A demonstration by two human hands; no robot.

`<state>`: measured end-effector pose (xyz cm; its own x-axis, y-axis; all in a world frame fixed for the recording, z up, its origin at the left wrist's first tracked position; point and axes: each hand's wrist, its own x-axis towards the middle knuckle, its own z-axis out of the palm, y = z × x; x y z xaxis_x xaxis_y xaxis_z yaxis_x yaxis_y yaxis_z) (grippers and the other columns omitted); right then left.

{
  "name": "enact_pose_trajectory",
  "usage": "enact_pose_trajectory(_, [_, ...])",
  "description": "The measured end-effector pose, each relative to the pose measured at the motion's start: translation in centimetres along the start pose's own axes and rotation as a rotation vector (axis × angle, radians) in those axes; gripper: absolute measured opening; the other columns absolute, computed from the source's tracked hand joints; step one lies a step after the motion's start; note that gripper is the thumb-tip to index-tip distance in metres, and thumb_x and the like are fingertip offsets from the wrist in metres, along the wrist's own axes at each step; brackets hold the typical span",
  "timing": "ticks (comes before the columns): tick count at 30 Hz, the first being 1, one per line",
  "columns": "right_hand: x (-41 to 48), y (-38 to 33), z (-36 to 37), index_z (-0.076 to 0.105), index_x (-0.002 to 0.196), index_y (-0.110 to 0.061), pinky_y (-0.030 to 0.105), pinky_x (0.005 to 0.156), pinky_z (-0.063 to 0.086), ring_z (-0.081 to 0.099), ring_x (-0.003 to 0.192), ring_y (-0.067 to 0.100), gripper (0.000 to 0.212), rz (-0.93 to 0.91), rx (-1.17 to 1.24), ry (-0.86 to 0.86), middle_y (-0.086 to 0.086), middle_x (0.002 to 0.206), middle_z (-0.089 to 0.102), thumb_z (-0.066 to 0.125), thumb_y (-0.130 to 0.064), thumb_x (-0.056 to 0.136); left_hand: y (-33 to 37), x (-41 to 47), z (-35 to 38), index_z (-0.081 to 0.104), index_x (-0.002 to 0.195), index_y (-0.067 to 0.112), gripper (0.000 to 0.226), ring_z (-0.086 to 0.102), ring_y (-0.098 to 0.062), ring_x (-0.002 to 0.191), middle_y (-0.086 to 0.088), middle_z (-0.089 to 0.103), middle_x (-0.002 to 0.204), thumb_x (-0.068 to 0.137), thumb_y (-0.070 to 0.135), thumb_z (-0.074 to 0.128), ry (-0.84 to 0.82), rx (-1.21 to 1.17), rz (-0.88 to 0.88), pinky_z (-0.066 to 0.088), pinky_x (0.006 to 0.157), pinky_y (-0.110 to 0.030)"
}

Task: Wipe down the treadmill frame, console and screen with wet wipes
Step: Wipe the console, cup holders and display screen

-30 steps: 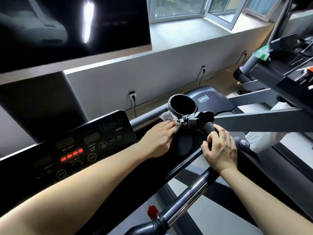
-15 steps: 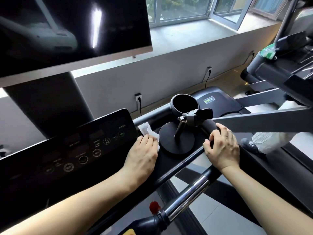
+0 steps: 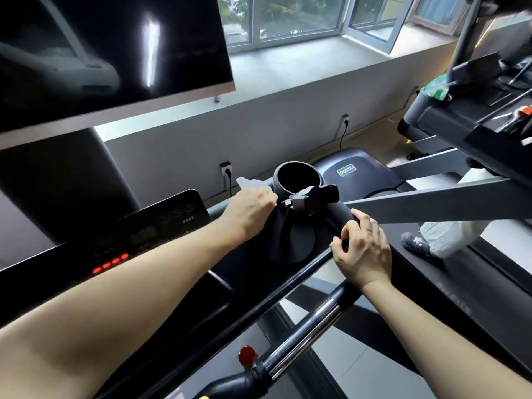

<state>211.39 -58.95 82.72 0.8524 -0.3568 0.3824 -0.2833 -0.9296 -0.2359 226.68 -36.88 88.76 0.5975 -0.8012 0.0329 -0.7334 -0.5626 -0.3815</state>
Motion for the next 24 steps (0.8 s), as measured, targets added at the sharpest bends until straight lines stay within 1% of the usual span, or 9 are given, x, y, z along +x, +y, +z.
enact_pose_trajectory(4, [0.0,0.2,0.1,0.047,0.076,-0.021,0.045,0.101,0.043,0.052,0.124,0.032,0.016,-0.001,-0.001,0.004,0.011,0.137,0.057,0.057,-0.034,0.078,0.2,-1.0,-0.6,0.063,0.095,0.013,0.023,0.056,-0.032,0.092,-0.017,0.064,0.099,0.084,0.001,0.047,-0.093,-0.090,-0.119,0.047,0.085,-0.044])
enact_pose_trajectory(5, [0.0,0.3,0.1,0.048,0.076,-0.021,0.045,0.101,0.043,0.052,0.124,0.032,0.016,-0.003,0.001,0.004,0.011,0.137,0.056,0.056,-0.034,0.078,0.3,-1.6,-0.4,0.062,0.096,0.013,0.022,0.058,-0.033,0.092,-0.017,0.064,0.100,0.085,0.002,0.047,-0.115,-0.089,-0.135,0.047,0.083,-0.044])
enact_pose_trajectory(8, [0.0,0.2,0.1,0.047,0.077,-0.021,0.045,0.101,0.043,0.052,0.124,0.032,0.017,-0.010,0.006,0.004,0.010,0.137,0.056,0.056,-0.035,0.079,0.6,-4.0,-0.6,0.062,0.100,0.009,0.017,0.064,-0.036,0.097,-0.016,0.065,0.106,0.088,0.003,0.051,-0.191,-0.357,-0.192,0.048,0.071,-0.041])
enact_pose_trajectory(11, [-0.1,0.2,0.0,0.046,0.076,-0.021,0.045,0.101,0.043,0.052,0.122,0.032,0.017,-0.013,0.004,0.012,0.010,0.137,0.057,0.056,-0.035,0.079,1.6,-5.8,-1.8,0.059,0.078,0.014,0.005,0.065,-0.034,0.088,-0.008,0.065,0.086,0.081,0.012,0.063,-0.380,-0.475,-0.189,0.051,0.067,-0.036])
enact_pose_trajectory(14, [-0.2,0.1,0.0,0.045,0.076,-0.021,0.045,0.100,0.042,0.053,0.121,0.033,0.018,-0.009,0.001,0.008,0.011,0.137,0.056,0.056,-0.035,0.078,2.2,-5.4,-1.6,0.051,0.063,0.018,0.022,0.063,-0.031,0.077,0.000,0.052,0.066,0.072,0.013,0.071,-0.515,-0.569,-0.227,0.060,0.077,-0.043])
enact_pose_trajectory(16, [-0.2,0.1,0.0,0.045,0.076,-0.021,0.046,0.100,0.043,0.053,0.120,0.033,0.017,-0.009,0.002,0.006,0.010,0.137,0.056,0.054,-0.036,0.078,1.4,-4.3,-0.9,0.055,0.069,0.017,0.013,0.069,-0.031,0.086,0.000,0.062,0.069,0.074,0.013,0.067,-0.481,-0.633,-0.291,0.060,0.079,-0.043])
enact_pose_trajectory(18, [-0.2,0.3,0.1,0.046,0.076,-0.021,0.046,0.100,0.043,0.053,0.122,0.032,0.017,-0.004,0.004,0.002,0.009,0.137,0.056,0.052,-0.038,0.078,0.6,-3.2,-0.5,0.059,0.080,0.017,0.005,0.068,-0.032,0.094,-0.004,0.071,0.086,0.078,0.013,0.061,-0.376,-0.682,-0.385,0.057,0.080,-0.039])
enact_pose_trajectory(21, [-0.2,0.4,0.1,0.047,0.075,-0.021,0.046,0.101,0.043,0.052,0.123,0.031,0.017,-0.008,0.003,-0.003,0.009,0.137,0.057,0.054,-0.036,0.077,0.9,-2.7,-0.1,0.059,0.097,0.015,0.012,0.064,-0.035,0.099,-0.010,0.067,0.103,0.088,0.012,0.052,-0.198,-0.681,-0.496,0.044,0.075,-0.036])
enact_pose_trajectory(24, [0.0,0.1,-0.1,0.046,0.075,-0.021,0.046,0.101,0.043,0.052,0.122,0.031,0.017,-0.002,0.004,-0.005,0.010,0.137,0.057,0.056,-0.035,0.077,1.9,-3.5,0.2,0.053,0.100,0.013,0.014,0.062,-0.034,0.101,-0.008,0.063,0.107,0.088,0.007,0.049,-0.192,-0.702,-0.495,0.042,0.081,-0.040])
